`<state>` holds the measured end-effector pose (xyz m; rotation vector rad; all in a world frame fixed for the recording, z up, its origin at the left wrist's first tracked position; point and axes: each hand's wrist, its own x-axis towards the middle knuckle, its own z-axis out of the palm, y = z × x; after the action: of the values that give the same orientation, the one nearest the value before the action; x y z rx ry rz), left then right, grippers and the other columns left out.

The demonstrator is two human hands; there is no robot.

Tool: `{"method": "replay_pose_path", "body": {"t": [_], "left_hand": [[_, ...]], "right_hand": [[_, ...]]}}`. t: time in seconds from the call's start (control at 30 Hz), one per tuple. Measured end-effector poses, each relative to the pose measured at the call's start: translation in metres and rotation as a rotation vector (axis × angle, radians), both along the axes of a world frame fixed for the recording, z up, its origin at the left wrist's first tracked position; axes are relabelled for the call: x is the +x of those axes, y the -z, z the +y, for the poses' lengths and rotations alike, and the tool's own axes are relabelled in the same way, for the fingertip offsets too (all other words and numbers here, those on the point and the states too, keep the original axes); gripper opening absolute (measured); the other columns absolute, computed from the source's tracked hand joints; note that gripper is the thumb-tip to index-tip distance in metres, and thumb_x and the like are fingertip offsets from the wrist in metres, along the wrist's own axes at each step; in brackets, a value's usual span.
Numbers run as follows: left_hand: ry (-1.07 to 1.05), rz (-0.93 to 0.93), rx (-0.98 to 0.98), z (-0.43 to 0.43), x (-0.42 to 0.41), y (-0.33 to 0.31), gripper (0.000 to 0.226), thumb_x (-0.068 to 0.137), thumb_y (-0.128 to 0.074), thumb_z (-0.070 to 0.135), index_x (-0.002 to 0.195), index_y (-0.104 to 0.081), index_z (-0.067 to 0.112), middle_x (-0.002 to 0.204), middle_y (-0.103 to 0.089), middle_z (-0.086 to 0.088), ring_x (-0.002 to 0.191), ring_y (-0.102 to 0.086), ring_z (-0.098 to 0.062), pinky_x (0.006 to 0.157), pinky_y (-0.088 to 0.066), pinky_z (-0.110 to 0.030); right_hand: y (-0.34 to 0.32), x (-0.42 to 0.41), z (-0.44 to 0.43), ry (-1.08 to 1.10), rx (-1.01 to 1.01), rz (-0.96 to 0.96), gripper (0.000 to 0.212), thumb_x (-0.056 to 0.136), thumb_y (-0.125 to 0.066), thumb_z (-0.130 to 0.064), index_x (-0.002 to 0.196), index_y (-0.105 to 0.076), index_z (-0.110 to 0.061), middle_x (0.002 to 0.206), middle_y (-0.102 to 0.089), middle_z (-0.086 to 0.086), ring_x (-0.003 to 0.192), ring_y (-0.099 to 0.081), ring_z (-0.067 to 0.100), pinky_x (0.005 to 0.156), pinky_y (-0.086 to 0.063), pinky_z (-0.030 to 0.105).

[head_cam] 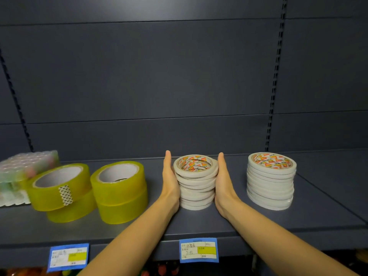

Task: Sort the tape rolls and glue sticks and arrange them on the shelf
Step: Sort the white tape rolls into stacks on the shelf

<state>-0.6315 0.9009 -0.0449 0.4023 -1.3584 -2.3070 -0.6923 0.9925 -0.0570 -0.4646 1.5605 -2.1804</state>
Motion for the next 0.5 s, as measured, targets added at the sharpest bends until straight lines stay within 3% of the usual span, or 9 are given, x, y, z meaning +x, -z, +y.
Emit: {"method": "replay_pose_path", "body": {"t": [0.1,0.27,0.33,0.5], "left_hand": [[-0.012,0.010,-0.003,-0.001,-0.002,0.002,0.076,0.085,-0.033,0.068,0.080,-0.078,0.007,0.089,-0.074,-0.016,0.077,-0.073,-0.025,0.061,-0.058,-0.029],[-0.103,0.010,0.004,0.000,-0.002,-0.002,0.075,0.086,-0.034,0.066,0.105,-0.069,0.002,0.100,-0.072,-0.018,0.097,-0.067,-0.031,0.093,-0.052,-0.042],[-0.124,0.002,-0.022,0.000,-0.002,-0.002,0.076,0.087,-0.033,0.065,0.110,-0.067,0.002,0.105,-0.070,-0.019,0.105,-0.065,-0.033,0.102,-0.046,-0.045],[-0.135,0.024,-0.068,0.000,-0.002,0.000,0.077,0.086,-0.032,0.067,0.109,-0.067,0.002,0.108,-0.070,-0.019,0.107,-0.064,-0.033,0.104,-0.043,-0.048]], "right_hand": [[-0.001,0.005,-0.005,0.067,0.001,-0.021,0.066,0.092,-0.026,-0.065,0.092,-0.073,-0.019,0.093,-0.075,0.004,0.094,-0.069,0.019,0.082,-0.053,0.033],[-0.003,0.008,-0.015,0.169,0.075,-0.020,0.061,0.088,-0.028,-0.069,0.086,-0.070,-0.025,0.092,-0.073,0.001,0.091,-0.067,0.019,0.086,-0.053,0.038],[-0.004,0.008,-0.014,0.168,0.077,-0.004,0.062,0.090,-0.027,-0.068,0.095,-0.071,-0.023,0.096,-0.073,0.003,0.094,-0.067,0.021,0.091,-0.052,0.041],[-0.004,0.011,-0.015,0.159,-0.065,0.088,0.048,0.097,-0.025,-0.056,0.112,-0.063,-0.031,0.117,-0.068,0.003,0.107,-0.064,0.018,0.098,-0.049,0.040]]}}
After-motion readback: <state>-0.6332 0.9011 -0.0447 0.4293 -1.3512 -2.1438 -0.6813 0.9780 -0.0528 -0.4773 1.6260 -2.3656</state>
